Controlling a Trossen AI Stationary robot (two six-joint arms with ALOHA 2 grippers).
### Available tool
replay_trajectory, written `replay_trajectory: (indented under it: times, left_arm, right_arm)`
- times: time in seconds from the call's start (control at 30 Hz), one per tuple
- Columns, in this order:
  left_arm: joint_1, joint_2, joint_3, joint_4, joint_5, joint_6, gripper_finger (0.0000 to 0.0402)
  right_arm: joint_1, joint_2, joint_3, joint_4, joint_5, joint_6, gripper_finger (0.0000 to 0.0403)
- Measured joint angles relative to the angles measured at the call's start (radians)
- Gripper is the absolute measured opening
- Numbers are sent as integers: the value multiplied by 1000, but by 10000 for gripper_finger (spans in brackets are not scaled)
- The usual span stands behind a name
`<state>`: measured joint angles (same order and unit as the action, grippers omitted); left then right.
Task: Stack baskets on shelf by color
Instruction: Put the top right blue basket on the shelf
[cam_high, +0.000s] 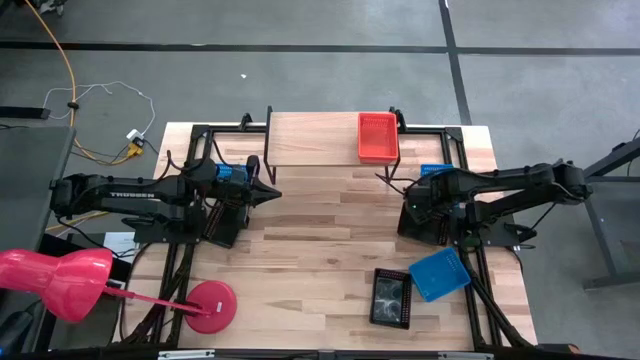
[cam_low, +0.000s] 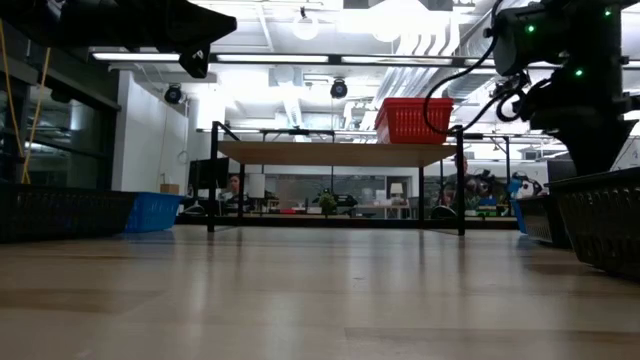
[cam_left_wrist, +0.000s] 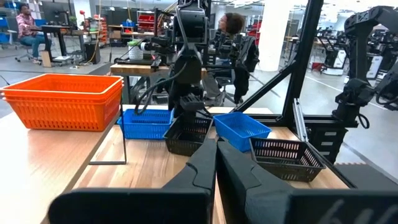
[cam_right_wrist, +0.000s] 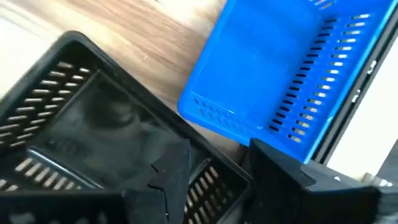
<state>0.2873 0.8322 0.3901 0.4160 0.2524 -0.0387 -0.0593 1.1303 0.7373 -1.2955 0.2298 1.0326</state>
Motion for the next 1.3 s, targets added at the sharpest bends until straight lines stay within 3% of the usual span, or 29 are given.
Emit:
replay_trajectory:
  times: [0.23, 0.6, 0.93, 1.3]
  left_arm:
    - [0, 0, 0, 0, -2, -2, 0]
    - [0, 0, 0, 0, -2, -2, 0]
    - [0, 0, 0, 0, -2, -2, 0]
    - [0, 0, 0, 0, -2, -2, 0]
  right_arm:
    - [-31, 48, 2, -18, 6, 66, 128]
    - [-137, 163, 2, -28, 3, -32, 81]
    - [-146, 206, 2, 8, 41, -73, 78]
    - [-146, 206, 2, 223, 17, -176, 77]
